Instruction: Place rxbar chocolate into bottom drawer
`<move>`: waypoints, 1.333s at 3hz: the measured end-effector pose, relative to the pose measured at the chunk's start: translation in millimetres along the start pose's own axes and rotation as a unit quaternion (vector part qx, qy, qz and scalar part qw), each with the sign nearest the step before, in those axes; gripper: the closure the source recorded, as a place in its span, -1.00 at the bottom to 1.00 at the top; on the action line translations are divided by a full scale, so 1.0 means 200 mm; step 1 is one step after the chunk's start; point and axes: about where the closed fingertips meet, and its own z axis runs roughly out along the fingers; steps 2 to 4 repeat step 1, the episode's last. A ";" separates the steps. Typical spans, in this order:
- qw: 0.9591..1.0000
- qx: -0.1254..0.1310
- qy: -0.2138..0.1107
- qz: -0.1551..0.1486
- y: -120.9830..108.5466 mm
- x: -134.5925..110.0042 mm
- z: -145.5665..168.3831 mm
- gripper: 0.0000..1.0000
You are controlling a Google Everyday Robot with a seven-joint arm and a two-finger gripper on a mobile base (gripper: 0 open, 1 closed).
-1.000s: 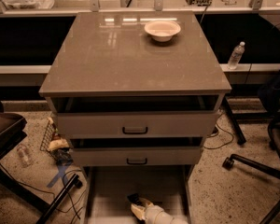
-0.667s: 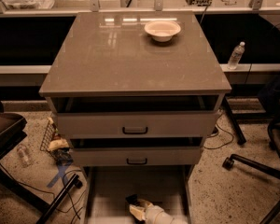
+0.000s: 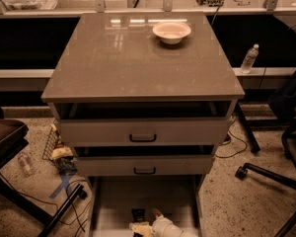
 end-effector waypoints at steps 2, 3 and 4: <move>1.000 0.000 0.000 0.000 0.00 0.00 0.00 -1.00; 1.000 0.000 0.000 0.000 0.00 0.00 0.00 -1.00; 1.000 0.000 0.000 0.000 0.00 0.00 0.00 -1.00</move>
Offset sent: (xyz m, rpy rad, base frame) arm 0.0000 0.0000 0.0000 0.0000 0.0000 0.0000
